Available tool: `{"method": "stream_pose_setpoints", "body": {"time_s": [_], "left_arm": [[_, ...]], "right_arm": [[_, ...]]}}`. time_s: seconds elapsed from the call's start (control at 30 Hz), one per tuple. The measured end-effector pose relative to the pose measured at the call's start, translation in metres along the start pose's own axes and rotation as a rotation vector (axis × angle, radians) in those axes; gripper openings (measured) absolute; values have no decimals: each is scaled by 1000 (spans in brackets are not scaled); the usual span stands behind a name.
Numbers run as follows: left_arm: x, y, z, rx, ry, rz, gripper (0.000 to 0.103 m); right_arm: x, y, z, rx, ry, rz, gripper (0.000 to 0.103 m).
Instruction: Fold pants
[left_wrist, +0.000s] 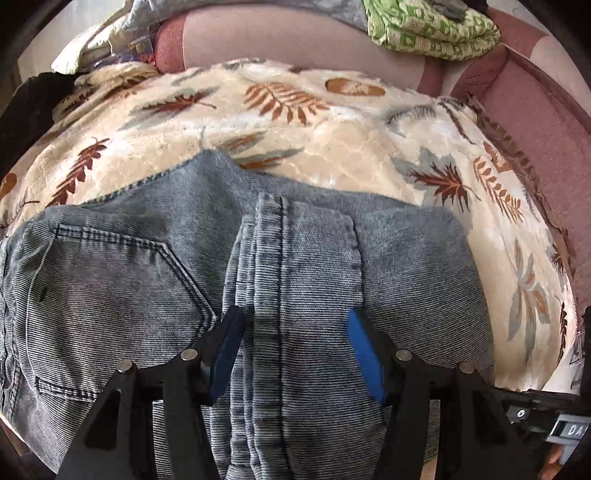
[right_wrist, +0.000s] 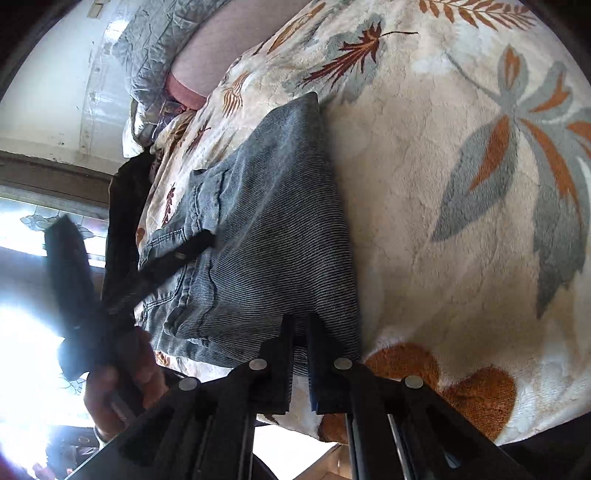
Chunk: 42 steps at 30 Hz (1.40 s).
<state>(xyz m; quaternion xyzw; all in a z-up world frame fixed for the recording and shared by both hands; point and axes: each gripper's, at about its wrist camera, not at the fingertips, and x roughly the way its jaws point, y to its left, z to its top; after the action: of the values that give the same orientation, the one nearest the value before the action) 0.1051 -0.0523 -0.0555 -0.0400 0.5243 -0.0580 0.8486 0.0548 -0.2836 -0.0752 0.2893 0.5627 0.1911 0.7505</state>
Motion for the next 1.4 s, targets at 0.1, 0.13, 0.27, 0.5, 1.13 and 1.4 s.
{"method": "stream_pose_setpoints", "body": {"time_s": [0.1, 0.13, 0.27, 0.5, 1.13, 1.4], "left_arm": [[-22, 10, -8, -73, -28, -88, 59], [-29, 11, -13, -66, -49, -89, 59], [-37, 12, -40, -46, -35, -87, 59], [-41, 2, -59, 15, -62, -39, 59], [-33, 6, -70, 58, -86, -64, 64], [-77, 50, -72, -145, -182, -162, 64]], "right_arm": [[-17, 13, 10, -30, -68, 35, 16], [-20, 16, 16, -28, -78, 56, 22], [-4, 24, 35, -16, -78, 111, 45], [17, 18, 39, 1, -2, 38, 49], [13, 22, 101, 22, -103, 49, 61], [19, 12, 37, -25, -58, 32, 73]]}}
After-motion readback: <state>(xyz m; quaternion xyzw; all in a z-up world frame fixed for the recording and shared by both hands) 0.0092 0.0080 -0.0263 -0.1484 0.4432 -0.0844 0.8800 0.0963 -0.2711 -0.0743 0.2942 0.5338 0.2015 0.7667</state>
